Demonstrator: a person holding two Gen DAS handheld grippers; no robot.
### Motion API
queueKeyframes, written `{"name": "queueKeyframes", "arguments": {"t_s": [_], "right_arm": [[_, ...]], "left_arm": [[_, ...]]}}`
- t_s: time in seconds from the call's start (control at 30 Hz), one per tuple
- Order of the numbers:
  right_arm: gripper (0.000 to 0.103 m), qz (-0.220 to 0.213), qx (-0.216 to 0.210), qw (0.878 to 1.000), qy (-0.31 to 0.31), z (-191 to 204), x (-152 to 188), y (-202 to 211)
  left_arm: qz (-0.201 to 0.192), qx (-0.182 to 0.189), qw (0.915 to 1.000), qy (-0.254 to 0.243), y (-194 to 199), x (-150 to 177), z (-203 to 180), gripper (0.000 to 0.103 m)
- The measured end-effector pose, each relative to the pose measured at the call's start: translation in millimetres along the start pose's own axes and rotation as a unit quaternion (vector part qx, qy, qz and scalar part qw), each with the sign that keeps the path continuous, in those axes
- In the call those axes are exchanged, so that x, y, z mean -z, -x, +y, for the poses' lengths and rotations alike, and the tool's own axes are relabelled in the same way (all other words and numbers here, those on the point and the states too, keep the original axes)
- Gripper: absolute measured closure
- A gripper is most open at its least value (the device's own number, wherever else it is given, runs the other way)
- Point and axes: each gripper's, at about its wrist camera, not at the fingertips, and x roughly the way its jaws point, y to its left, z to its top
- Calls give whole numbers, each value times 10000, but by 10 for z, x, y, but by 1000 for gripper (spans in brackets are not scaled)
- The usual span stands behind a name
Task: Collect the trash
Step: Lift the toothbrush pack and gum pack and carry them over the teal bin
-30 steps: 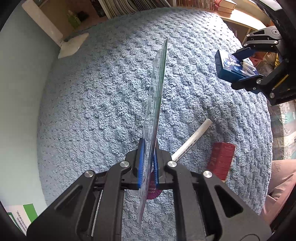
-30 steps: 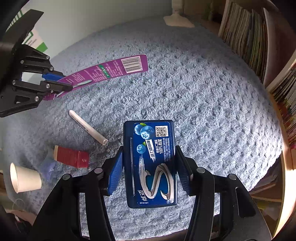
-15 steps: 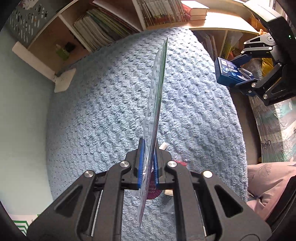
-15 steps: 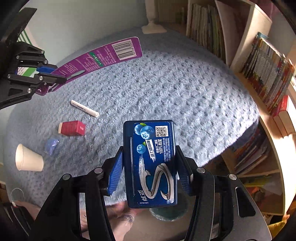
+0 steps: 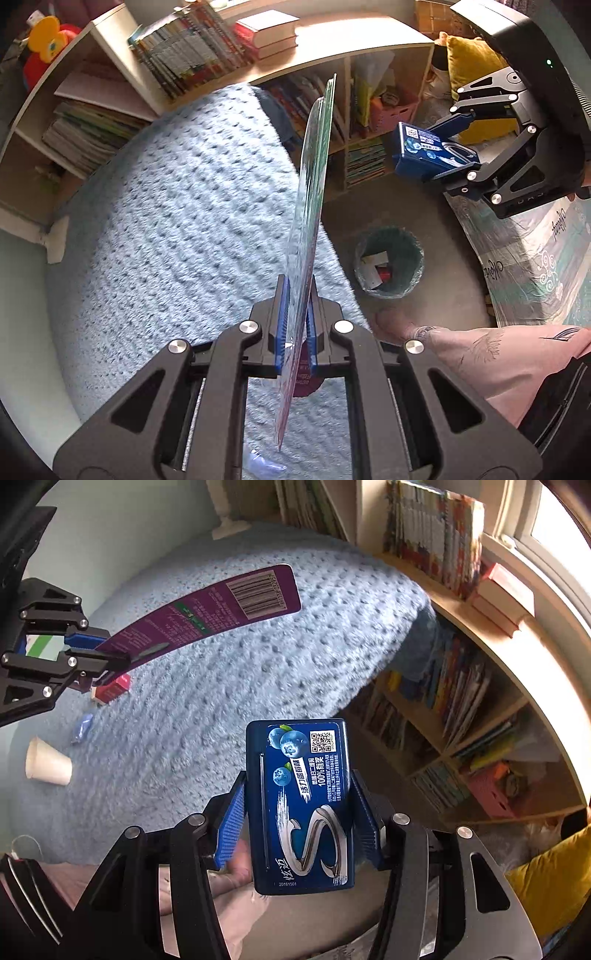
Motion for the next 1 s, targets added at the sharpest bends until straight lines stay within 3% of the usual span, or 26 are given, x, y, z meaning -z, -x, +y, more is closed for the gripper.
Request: {"name": "queueKeyframes", "arguments": {"t_s": [0.43,1.0], "right_arm": [[49,234,34,9963,-829,-506,757,-68],[49,673,-266,9855,-1533,-978,1451,-683]], "left_arm": [[348,589,9950,-730,-541,-317,-933,96],[1254,824,9852,-827,-1480,-280,-1497,96]]}}
